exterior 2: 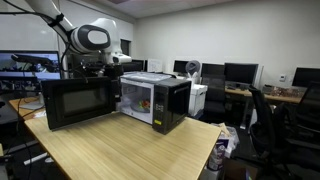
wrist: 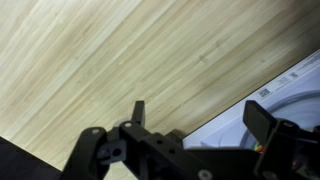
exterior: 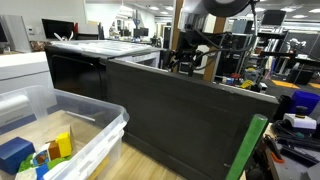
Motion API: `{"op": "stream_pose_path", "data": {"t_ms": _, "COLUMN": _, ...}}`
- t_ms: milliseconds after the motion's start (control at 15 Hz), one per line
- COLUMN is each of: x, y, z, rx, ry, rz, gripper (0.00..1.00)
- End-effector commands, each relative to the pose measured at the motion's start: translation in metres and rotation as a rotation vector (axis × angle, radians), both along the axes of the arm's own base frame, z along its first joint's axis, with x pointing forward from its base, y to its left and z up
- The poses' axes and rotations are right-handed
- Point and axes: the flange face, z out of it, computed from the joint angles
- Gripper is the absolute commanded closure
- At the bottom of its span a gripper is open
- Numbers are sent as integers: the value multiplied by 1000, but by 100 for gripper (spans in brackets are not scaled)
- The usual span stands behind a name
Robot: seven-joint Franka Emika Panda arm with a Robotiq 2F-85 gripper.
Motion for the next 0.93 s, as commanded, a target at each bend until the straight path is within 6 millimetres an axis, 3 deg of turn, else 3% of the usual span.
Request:
{"op": "stream_pose_path", "data": {"t_ms": 0, "x": 0, "y": 2, "z": 26, "rx": 79, "ry": 22, "rz": 174, "gripper": 0}}
{"op": "stream_pose_path", "data": {"t_ms": 467, "x": -5, "y": -38, "z": 96, "rx": 143, "ry": 114, "rz": 429, "gripper": 0}}
{"op": "stream_pose_path", "data": {"t_ms": 667, "x": -9, "y": -31, "z": 122, "rx": 140, "ry": 69, "rz": 512, "gripper": 0}}
{"op": "stream_pose_path", "data": {"t_ms": 867, "x": -14, "y": -10, "z": 148, "rx": 120, "ry": 4, "rz": 604, "gripper": 0}}
